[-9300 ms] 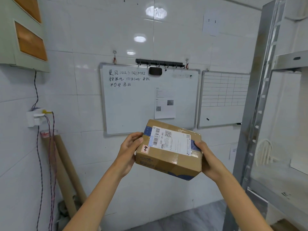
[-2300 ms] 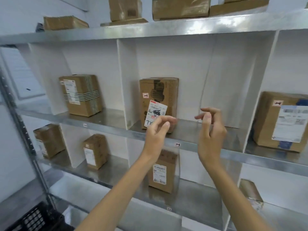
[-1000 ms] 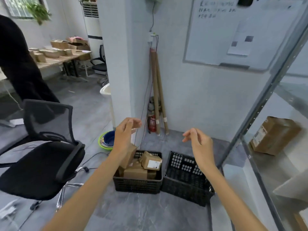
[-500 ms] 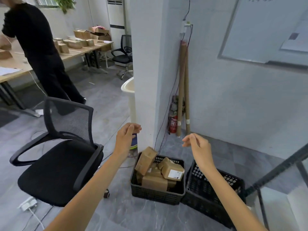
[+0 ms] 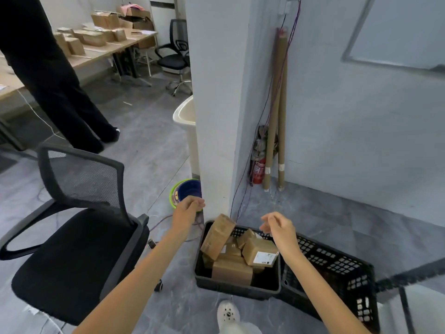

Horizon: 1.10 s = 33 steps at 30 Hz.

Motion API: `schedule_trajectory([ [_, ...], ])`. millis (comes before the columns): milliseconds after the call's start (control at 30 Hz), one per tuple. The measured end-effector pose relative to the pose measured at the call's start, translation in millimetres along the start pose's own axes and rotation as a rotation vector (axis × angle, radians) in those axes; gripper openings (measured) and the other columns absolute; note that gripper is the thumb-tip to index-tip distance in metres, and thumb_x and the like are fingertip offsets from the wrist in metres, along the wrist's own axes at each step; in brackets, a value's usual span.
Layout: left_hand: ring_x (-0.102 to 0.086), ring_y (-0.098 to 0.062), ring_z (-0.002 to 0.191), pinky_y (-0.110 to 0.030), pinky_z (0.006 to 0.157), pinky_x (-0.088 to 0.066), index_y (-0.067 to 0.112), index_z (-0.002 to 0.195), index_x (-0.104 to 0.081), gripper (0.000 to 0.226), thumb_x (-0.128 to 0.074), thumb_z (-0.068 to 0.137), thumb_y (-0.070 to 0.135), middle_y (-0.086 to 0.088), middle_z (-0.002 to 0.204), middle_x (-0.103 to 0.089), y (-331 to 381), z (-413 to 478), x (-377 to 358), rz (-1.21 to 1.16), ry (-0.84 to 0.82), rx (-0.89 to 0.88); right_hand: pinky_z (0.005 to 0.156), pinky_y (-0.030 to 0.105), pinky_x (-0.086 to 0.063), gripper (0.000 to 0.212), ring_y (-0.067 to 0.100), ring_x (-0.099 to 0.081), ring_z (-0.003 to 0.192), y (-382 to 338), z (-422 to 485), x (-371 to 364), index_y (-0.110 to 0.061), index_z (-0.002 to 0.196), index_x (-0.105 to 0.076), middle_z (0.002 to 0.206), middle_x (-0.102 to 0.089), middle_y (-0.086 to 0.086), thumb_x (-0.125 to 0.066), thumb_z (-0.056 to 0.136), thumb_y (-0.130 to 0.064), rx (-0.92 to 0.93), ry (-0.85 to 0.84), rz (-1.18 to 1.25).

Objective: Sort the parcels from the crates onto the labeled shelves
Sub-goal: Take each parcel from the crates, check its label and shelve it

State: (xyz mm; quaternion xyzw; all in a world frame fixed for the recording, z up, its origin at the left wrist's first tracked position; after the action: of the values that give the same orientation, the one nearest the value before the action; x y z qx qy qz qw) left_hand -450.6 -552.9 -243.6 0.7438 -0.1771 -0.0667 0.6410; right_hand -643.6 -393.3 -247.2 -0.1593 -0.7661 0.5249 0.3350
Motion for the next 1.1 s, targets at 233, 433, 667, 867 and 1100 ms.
schedule_trajectory([
  [233, -0.059, 0.002, 0.049, -0.004, 0.049, -0.040, -0.004, 0.083, -0.059, 0.015, -0.046, 0.089, -0.008, -0.006, 0.065, -0.057, -37.0, 63.9, -15.1, 0.100, 0.045, 0.086, 0.061, 0.022, -0.042, 0.016, 0.017, -0.061, 0.078, 44.5, 88.7, -38.7, -0.015, 0.111, -0.052, 0.085, -0.065, 0.006, -0.042, 0.099, -0.018, -0.268, -0.082, -0.035],
  [433, -0.055, -0.016, 0.084, -0.024, 0.073, -0.041, 0.006, 0.081, -0.066, 0.017, -0.052, 0.090, 0.002, 0.000, 0.081, -0.064, -94.0, 120.2, -18.4, 0.228, 0.037, 0.137, 0.065, 0.031, -0.048, 0.020, 0.020, -0.058, 0.078, 83.2, 145.1, -78.2, -0.010, 0.115, -0.051, 0.094, -0.062, 0.010, -0.040, 0.101, -0.019, -0.427, -0.115, -0.054],
  [667, -0.054, -0.029, 0.113, -0.029, 0.092, -0.042, 0.001, 0.117, -0.058, 0.026, -0.046, 0.093, 0.002, -0.013, 0.112, -0.063, -232.8, 214.8, -54.4, 0.363, -0.101, 0.306, 0.094, 0.055, -0.044, 0.034, 0.024, -0.047, 0.072, 202.8, 229.7, -160.1, 0.011, 0.123, -0.049, 0.072, -0.049, 0.009, -0.041, 0.098, -0.011, -0.634, -0.090, 0.010],
  [867, -0.035, -0.031, 0.135, -0.038, 0.105, -0.038, 0.000, 0.144, -0.026, 0.059, -0.053, 0.092, 0.001, -0.015, 0.148, -0.032, -376.2, 260.1, -105.5, 0.261, -0.272, 0.551, 0.101, 0.041, -0.040, 0.049, 0.025, -0.047, 0.113, 340.3, 287.7, -229.5, -0.008, 0.142, -0.036, 0.134, -0.048, 0.014, -0.043, 0.099, -0.031, -0.767, -0.165, 0.015],
  [1100, -0.049, -0.022, 0.121, -0.020, 0.094, -0.047, 0.002, 0.147, -0.017, 0.063, -0.049, 0.093, 0.000, -0.015, 0.150, -0.028, -462.8, 287.5, -133.6, 0.279, -0.318, 0.580, 0.106, 0.046, -0.032, 0.052, 0.028, -0.036, 0.133, 414.1, 317.5, -281.4, -0.023, 0.144, -0.032, 0.148, -0.035, 0.003, -0.045, 0.097, -0.041, -0.931, -0.204, 0.340],
])
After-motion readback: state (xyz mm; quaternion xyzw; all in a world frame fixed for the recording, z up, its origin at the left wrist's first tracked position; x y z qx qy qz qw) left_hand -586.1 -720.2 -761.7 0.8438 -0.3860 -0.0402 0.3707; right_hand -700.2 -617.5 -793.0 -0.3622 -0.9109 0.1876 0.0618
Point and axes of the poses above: each hand's wrist, its own z-axis towards the middle knuckle, its own x-axis out of the back of the hand, y = z × x, the point moved 2 cm from there along z, towards the middle knuckle
